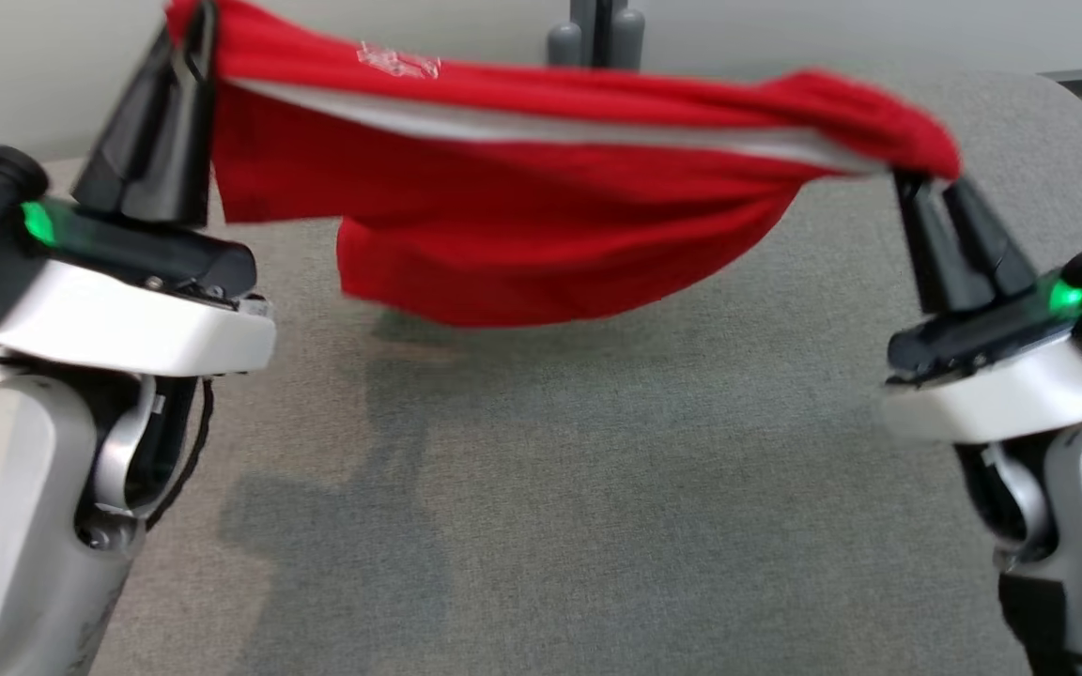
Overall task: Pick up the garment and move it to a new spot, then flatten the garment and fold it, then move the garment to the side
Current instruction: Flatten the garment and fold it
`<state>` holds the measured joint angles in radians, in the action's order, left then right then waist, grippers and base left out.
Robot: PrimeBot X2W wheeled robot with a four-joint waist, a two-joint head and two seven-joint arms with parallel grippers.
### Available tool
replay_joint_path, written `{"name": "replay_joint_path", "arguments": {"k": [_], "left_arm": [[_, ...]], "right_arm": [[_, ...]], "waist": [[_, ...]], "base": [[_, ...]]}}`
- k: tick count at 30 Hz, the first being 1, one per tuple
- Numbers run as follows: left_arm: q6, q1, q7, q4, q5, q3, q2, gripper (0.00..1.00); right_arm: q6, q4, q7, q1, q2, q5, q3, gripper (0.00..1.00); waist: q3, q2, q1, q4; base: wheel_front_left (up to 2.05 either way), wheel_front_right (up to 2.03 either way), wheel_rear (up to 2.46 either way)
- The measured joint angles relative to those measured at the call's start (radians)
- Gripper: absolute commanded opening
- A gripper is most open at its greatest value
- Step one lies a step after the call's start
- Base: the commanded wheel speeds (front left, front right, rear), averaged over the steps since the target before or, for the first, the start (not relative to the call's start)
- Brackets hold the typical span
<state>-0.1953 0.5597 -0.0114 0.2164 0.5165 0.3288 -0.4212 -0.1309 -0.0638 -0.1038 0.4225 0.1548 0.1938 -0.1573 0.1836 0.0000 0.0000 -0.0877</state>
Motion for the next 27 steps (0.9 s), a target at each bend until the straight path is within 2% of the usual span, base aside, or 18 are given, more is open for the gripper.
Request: {"name": "replay_joint_path", "arguments": {"k": [7,13,15,16,17,18,20,27], "left_arm": [[-0.039,0.047,0.039,0.155,-0.035,-0.022,-0.023,0.0],[-0.035,0.076,0.062,0.164,-0.027,-0.016,-0.023,0.0],[-0.006,0.112,0.07,0.106,-0.001,-0.005,-0.014,0.0],[-0.006,0.112,0.07,0.106,-0.001,-0.005,-0.014,0.0],[0.023,0.152,0.069,0.044,0.023,0.003,-0.002,0.0],[0.023,0.152,0.069,0.044,0.023,0.003,-0.002,0.0],[0.056,0.205,0.065,-0.04,0.04,0.012,0.011,0.0],[0.174,0.484,0.009,-0.447,0.067,0.045,0.103,0.0]], "right_arm": [[0.0,-0.104,0.059,0.07,-0.01,0.051,0.044,0.0],[0.0,-0.118,0.097,0.098,-0.021,0.111,0.043,0.0],[0.0,-0.091,0.109,0.141,-0.025,0.137,0.04,0.0],[0.0,-0.091,0.109,0.141,-0.025,0.137,0.04,0.0],[0.0,-0.042,0.122,0.186,-0.024,0.156,0.039,0.0],[0.0,-0.042,0.122,0.186,-0.024,0.156,0.039,0.0],[0.0,0.018,0.125,0.241,-0.028,0.188,0.039,0.0],[0.0,0.317,0.09,0.529,-0.027,0.225,0.032,0.0]], "waist": [[-0.009,0.0,0.0,0.019],[0.006,0.0,0.0,0.022],[0.024,0.0,0.0,0.022],[0.024,0.0,0.0,0.022],[0.04,0.0,0.0,0.021],[0.04,0.0,0.0,0.021],[0.059,0.0,0.0,0.021],[0.144,0.0,0.0,0.028]], "base": [[0.0,0.0,0.0],[0.0,0.0,0.0],[0.0,0.0,0.0],[0.0,0.0,0.0],[0.0,0.0,0.0],[0.0,0.0,0.0],[0.0,0.0,0.0],[0.0,0.0,0.0]]}}
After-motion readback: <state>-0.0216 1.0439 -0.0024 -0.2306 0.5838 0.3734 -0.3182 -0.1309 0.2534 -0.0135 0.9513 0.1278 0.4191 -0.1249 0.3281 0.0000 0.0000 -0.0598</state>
